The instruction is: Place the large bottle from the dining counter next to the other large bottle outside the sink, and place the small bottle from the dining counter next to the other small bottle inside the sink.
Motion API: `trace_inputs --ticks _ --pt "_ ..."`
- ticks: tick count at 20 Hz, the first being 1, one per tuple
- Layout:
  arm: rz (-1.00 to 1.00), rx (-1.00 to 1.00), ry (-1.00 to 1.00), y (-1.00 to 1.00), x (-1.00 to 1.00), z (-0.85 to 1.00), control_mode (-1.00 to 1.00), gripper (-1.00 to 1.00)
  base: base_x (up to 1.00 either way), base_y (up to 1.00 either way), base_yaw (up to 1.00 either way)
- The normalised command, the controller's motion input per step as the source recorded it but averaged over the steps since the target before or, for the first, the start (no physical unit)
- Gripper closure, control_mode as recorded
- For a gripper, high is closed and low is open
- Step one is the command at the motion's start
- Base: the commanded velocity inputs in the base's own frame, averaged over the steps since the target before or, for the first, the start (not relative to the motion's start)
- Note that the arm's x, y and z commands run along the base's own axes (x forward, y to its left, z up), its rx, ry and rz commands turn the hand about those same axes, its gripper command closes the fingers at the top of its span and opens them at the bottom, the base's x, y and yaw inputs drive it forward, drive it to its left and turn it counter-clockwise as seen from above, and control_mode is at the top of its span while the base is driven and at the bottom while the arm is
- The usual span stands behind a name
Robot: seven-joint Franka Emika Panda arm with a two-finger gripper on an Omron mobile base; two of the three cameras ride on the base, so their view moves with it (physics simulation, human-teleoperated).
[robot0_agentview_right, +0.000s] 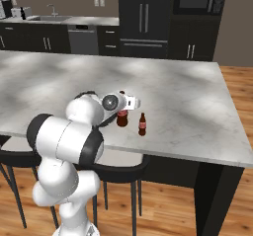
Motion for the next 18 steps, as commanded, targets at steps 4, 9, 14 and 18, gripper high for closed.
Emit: trace_inputs --ticks 4,9,14,18 --pt "0.00 0.00 0.00 0.00 0.00 0.00 1.00 1.00 -0.29 0.01 0.00" --pt "0.00 0.00 0.00 0.00 0.00 0.00 1.00 1.00 -0.44 0.07 0.00" --pt "0.00 0.00 0.00 0.00 0.00 0.00 1.00 1.00 -0.30 0.08 0.00" --pt "0.00 0.00 0.00 0.00 0.00 0.00 1.00 1.00 -0.03 0.00 0.00"
